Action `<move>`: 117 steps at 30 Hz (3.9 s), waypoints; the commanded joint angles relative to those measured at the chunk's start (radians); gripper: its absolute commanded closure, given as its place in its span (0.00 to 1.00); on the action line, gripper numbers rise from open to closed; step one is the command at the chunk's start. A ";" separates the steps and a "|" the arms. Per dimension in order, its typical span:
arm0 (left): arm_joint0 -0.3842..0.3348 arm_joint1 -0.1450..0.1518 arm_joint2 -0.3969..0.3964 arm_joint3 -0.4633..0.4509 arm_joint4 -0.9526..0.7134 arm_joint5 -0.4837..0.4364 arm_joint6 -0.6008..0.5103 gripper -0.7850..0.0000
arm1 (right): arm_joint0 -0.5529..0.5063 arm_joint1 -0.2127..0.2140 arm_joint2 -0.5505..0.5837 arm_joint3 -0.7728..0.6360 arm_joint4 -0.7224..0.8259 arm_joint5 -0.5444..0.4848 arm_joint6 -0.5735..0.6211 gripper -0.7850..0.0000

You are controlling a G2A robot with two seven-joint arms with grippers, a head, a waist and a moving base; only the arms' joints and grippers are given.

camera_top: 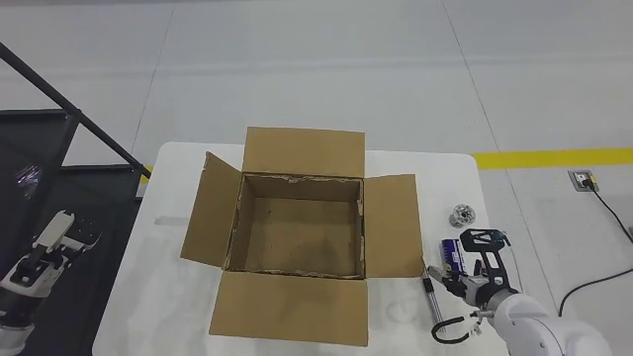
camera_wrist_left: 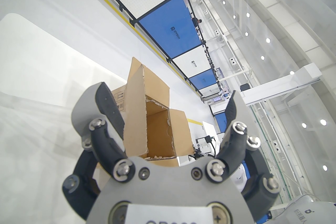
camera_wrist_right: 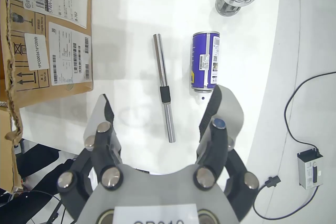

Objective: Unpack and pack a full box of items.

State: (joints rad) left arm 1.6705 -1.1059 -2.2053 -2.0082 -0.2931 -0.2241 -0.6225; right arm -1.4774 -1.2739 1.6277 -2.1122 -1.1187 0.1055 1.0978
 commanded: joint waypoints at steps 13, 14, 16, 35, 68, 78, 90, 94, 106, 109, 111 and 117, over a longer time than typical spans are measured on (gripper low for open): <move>0.000 0.000 0.000 0.000 0.000 0.000 0.000 0.00 | 0.004 0.000 -0.022 0.155 0.118 -0.168 -0.216 0.00; 0.000 0.000 0.000 0.000 0.000 0.000 0.000 0.00 | -0.015 0.003 -0.005 0.167 0.122 -0.209 -0.249 0.00; 0.000 0.000 0.000 0.000 0.000 0.000 0.000 0.00 | -0.052 0.008 0.017 0.180 0.122 -0.289 -0.306 0.00; 0.000 0.000 0.000 0.000 0.000 0.000 0.000 0.00 | -0.092 0.012 -0.051 0.252 -0.093 -0.242 -0.428 0.00; 0.000 0.000 0.000 0.000 0.000 0.000 0.000 0.00 | 0.045 0.026 -0.146 0.356 -0.164 -0.274 -0.261 0.54; 0.000 0.000 0.000 0.000 0.000 0.000 0.000 0.00 | 0.102 0.027 -0.187 0.387 -0.183 -0.265 -0.180 0.63; 0.000 0.000 0.000 0.000 0.000 0.000 0.000 0.00 | 0.164 0.028 -0.215 0.436 -0.180 -0.251 -0.103 1.00; 0.000 0.000 0.000 0.000 0.000 0.000 0.000 0.00 | 0.163 0.031 -0.204 0.425 -0.171 -0.248 -0.105 1.00; 0.000 0.000 0.000 0.000 0.000 0.000 0.000 0.00 | -0.071 0.049 0.051 0.061 -0.035 -0.189 -0.257 1.00; 0.000 0.000 0.000 0.000 0.000 0.000 0.000 0.00 | -0.145 0.047 0.113 -0.083 -0.036 -0.133 -0.357 1.00; 0.000 0.000 0.000 0.000 0.000 0.000 0.000 0.00 | -0.178 0.045 0.121 -0.156 -0.046 -0.120 -0.414 1.00; 0.000 0.000 0.000 0.000 0.000 0.000 0.000 0.00 | -0.122 0.047 0.028 -0.238 -0.110 -0.193 -0.515 1.00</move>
State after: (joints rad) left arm 1.6705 -1.1059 -2.2053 -2.0082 -0.2931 -0.2241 -0.6225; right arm -1.6371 -1.2275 1.6941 -2.3533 -1.2193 -0.0594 0.5889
